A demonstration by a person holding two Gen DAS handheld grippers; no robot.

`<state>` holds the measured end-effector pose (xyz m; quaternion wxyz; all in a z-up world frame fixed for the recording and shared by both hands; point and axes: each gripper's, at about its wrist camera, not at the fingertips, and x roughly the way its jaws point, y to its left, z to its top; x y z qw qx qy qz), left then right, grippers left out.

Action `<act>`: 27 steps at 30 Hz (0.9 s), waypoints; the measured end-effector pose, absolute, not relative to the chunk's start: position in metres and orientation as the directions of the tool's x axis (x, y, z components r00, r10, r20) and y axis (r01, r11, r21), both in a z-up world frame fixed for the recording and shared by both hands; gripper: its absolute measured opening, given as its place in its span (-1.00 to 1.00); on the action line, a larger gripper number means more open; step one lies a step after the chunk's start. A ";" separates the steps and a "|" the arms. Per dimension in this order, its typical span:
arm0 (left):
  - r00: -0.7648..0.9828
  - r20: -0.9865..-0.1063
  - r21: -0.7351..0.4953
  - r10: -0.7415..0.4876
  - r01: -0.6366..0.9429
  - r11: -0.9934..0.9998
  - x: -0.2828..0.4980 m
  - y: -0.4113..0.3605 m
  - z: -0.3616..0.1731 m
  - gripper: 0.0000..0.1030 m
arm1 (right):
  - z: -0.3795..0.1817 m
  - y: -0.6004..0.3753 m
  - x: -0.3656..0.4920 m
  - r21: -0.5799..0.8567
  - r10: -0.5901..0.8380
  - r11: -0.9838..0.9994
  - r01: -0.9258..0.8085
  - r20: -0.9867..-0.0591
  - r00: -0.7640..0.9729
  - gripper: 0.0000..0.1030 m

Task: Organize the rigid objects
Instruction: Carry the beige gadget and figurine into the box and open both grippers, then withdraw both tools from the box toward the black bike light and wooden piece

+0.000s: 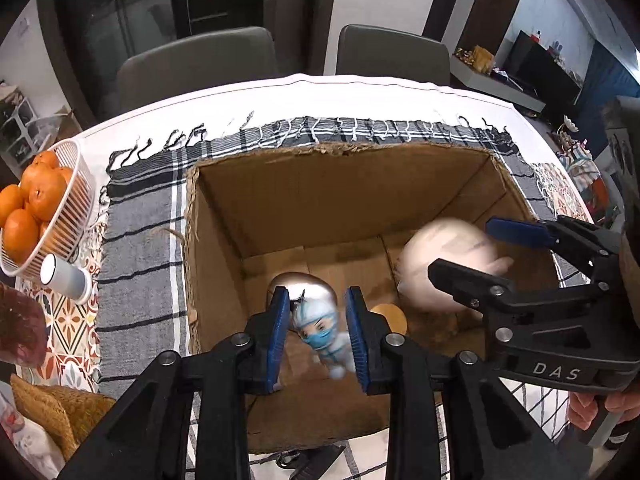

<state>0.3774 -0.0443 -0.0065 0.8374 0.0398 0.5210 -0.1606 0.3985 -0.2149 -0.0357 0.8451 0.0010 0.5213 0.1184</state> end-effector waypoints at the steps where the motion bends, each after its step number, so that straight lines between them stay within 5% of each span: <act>1: 0.407 -0.885 -0.101 -0.227 0.308 0.946 0.376 -0.044 -0.007 -0.30 | -0.036 -0.215 0.398 0.120 0.196 0.973 -0.197 -0.881 0.431 0.47; 27: 0.566 -0.803 -0.052 -0.187 0.246 0.968 0.274 -0.023 0.040 -0.14 | 0.017 -0.206 0.303 0.086 0.235 0.960 -0.266 -0.766 0.598 0.47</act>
